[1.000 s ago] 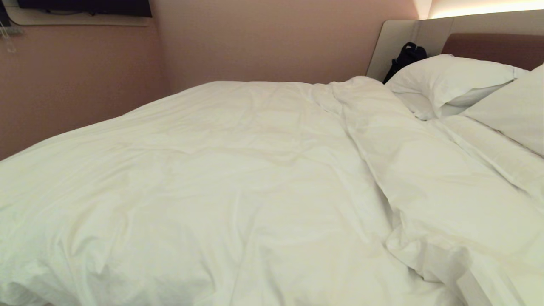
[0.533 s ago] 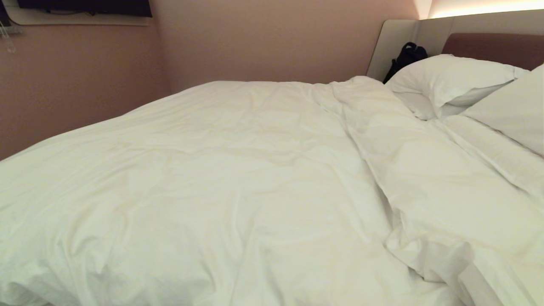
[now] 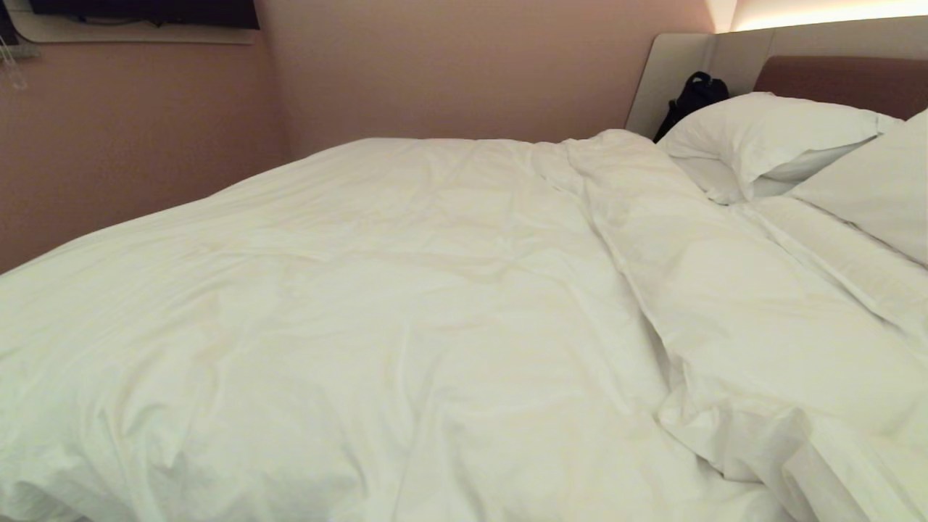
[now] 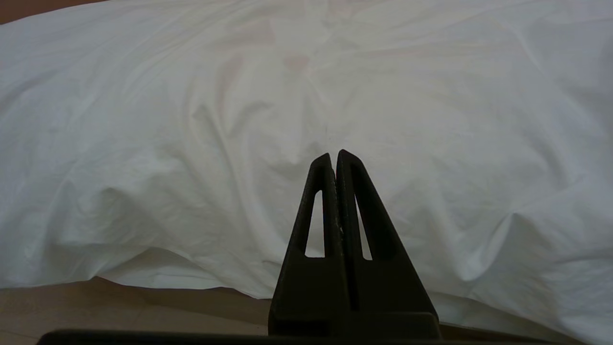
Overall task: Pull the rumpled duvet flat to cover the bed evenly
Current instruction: Flatten the corners of the folded blanket
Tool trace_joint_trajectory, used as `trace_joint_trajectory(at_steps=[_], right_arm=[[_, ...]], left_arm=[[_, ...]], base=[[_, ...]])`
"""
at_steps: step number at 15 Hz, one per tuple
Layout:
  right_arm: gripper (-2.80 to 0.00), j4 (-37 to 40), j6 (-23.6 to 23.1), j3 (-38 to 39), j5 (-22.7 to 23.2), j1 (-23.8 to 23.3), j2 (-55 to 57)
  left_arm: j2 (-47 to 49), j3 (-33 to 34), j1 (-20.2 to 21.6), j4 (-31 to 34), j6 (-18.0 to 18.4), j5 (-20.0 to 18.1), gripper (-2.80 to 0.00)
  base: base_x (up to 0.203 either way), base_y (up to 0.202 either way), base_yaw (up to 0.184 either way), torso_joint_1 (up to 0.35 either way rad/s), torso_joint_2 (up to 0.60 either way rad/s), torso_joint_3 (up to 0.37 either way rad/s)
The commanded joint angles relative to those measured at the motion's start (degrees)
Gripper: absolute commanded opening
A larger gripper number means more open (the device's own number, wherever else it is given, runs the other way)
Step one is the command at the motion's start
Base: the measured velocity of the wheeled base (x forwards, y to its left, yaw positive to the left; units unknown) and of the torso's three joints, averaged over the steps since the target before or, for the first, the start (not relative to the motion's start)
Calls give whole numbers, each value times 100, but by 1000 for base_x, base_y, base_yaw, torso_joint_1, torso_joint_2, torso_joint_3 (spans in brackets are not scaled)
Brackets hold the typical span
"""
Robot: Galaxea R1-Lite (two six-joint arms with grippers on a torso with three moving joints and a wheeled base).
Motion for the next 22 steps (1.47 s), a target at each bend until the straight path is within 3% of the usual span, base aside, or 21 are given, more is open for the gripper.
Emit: trace_joint_trajectory(at_steps=[1, 4, 14, 16, 20, 22], right_arm=[[-280, 334, -597, 318, -108, 0, -11], [-280, -334, -634, 607, -104, 0, -292], [-280, -390, -668, 446, 6, 150, -1419], [-280, -393, -525, 341, -262, 974, -1638], [-280, -815, 143, 295, -1275, 2669, -2313], [-280, -957, 268, 292, -1670, 2927, -2705]], left_arm=[[-2, 0, 0, -4, 2, -4, -280], [-2, 0, 0, -4, -7, -13, -280], [-2, 0, 0, -4, -7, -13, -280], [-2, 0, 0, -4, -7, -13, -280], [-2, 0, 0, -4, -7, -13, -280], [-2, 0, 0, -4, -7, -13, -280]], base=[[0, 0, 0, 0, 0, 0], [0, 0, 0, 0, 0, 0], [0, 0, 0, 0, 0, 0], [0, 0, 0, 0, 0, 0], [0, 0, 0, 0, 0, 0], [0, 0, 0, 0, 0, 0]])
